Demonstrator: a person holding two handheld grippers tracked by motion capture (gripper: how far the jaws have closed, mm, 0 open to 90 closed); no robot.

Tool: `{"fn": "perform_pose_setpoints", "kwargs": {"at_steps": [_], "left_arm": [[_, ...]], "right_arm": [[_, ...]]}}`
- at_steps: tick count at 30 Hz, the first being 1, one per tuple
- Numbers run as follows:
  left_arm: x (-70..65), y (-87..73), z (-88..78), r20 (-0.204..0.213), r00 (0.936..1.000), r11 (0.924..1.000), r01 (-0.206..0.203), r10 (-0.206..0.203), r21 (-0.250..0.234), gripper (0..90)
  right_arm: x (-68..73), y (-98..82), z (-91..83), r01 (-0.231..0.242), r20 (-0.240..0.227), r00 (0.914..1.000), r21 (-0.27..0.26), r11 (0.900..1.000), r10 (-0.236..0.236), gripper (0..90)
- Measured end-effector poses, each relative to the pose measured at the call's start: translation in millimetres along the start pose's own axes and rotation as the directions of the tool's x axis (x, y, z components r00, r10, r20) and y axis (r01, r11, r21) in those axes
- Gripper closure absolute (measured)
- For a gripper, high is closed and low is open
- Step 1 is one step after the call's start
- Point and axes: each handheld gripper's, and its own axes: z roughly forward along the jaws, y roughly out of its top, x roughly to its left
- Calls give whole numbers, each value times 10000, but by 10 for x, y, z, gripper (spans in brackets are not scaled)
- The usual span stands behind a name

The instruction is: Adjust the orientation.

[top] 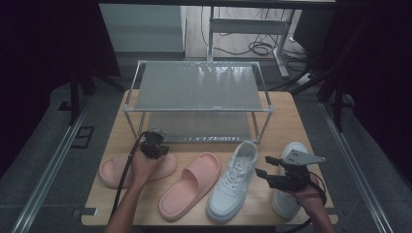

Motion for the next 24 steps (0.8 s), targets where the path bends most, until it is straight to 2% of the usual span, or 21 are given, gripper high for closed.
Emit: {"fn": "perform_pose_setpoints", "kwargs": {"at_steps": [13,24], "left_arm": [[-42,-152,-87,357,9991,9997,-217,219,-57,900],[-135,-456,-260,639,9967,9985,-491,507,-261,899]], "right_arm": [[5,-4,0,33,-3,10000,-16,10000,-33,398],[21,-1,-2,98,23,9999,34,9999,-98,399]]}}
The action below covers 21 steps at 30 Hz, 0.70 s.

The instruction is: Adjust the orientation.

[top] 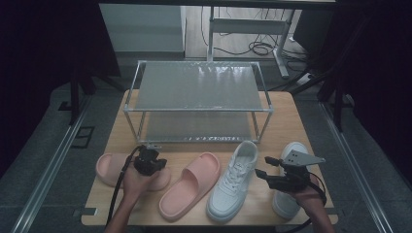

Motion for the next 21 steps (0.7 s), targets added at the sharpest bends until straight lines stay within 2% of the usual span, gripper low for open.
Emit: {"fn": "perform_pose_setpoints", "kwargs": {"at_steps": [8,15,21], "left_arm": [[-85,-215,-122,111,9998,9997,-183,185,-185,900],[-137,-412,-241,256,9996,9993,-117,126,-343,897],[-153,-499,-293,258,9996,9991,-95,106,-423,897]], "right_arm": [[6,0,-2,-8,0,10000,0,10000,8,399],[16,1,-4,33,14,10000,-11,10000,-33,400],[22,2,3,60,17,10000,9,10000,-60,400]]}}
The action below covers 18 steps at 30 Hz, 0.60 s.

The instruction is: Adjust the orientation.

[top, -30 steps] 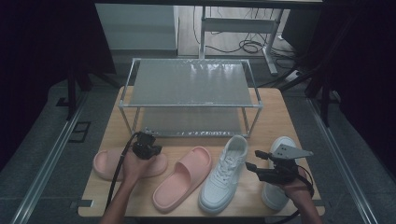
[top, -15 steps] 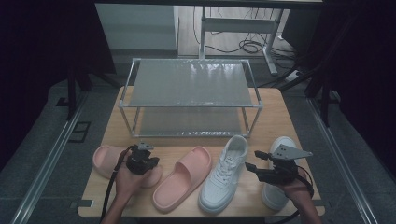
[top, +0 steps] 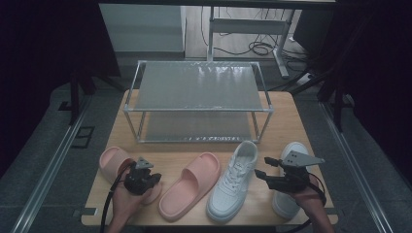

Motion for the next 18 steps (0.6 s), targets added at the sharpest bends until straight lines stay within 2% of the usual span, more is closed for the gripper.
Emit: {"fn": "perform_pose_setpoints", "kwargs": {"at_steps": [13,18], "left_arm": [[-30,-231,-174,-37,10000,10000,29,-30,-26,895],[-11,-263,-242,-101,9999,9997,71,-74,-238,889]], "right_arm": [[6,0,-2,-2,-17,10000,15,10000,2,400],[9,1,2,19,-8,10000,30,10000,-19,400]]}}
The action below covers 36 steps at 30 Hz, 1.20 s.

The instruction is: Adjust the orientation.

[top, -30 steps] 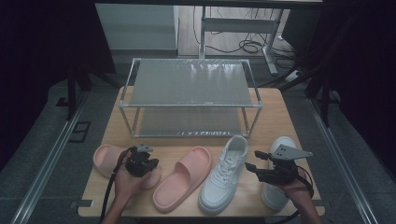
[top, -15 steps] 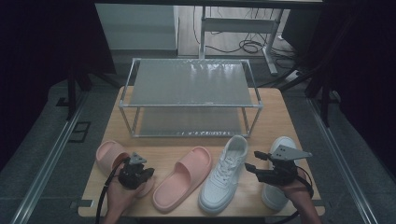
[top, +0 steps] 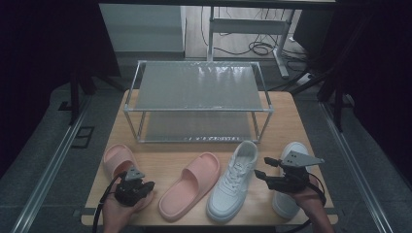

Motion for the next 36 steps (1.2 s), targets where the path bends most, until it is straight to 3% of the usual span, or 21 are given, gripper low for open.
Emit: {"fn": "perform_pose_setpoints", "kwargs": {"at_steps": [3,7,9,10,13,14,16,20,26,28,32,36], "left_arm": [[27,11,-76,-37,10000,9998,12,-13,-186,893],[136,65,-325,-275,9994,9968,199,-221,-781,895],[264,105,-473,-572,9972,9927,419,-486,-1129,895],[264,105,-473,-572,9972,9927,419,-486,-1129,895],[465,126,-575,-734,9930,9871,815,-922,-1376,893],[589,124,-612,-857,9897,9840,1016,-1149,-1463,894],[632,120,-626,-911,9878,9824,1118,-1263,-1497,894],[907,70,-668,-1172,9743,9711,1715,-1921,-1663,898],[1275,-35,-608,-1643,9472,9543,2486,-2754,-1661,900],[1398,-99,-551,-1797,9355,9474,2777,-3043,-1589,900],[1457,-149,-507,-1859,9298,9443,2924,-3176,-1508,900],[1541,-215,-465,-2069,9179,9388,3150,-3386,-1390,900]], "right_arm": [[-2,-1,-3,-13,-14,10000,-18,10000,12,400],[-4,0,1,-23,-10,10000,-3,10000,23,400],[-1,0,1,-1,-2,10000,4,10000,1,400],[-1,0,1,-1,-2,10000,4,10000,1,400],[0,0,0,-4,-1,10000,2,10000,4,400],[0,0,0,-13,-12,10000,6,10000,13,399],[-2,0,0,-16,-14,10000,5,10000,16,400],[-2,0,2,-24,-10,10000,16,10000,24,400],[0,1,3,-16,10,10000,36,10000,16,400],[0,1,4,-21,5,10000,37,10000,21,400],[-4,1,5,-49,3,10000,40,10000,49,400],[0,0,5,-8,24,10000,39,10000,8,400]]}}
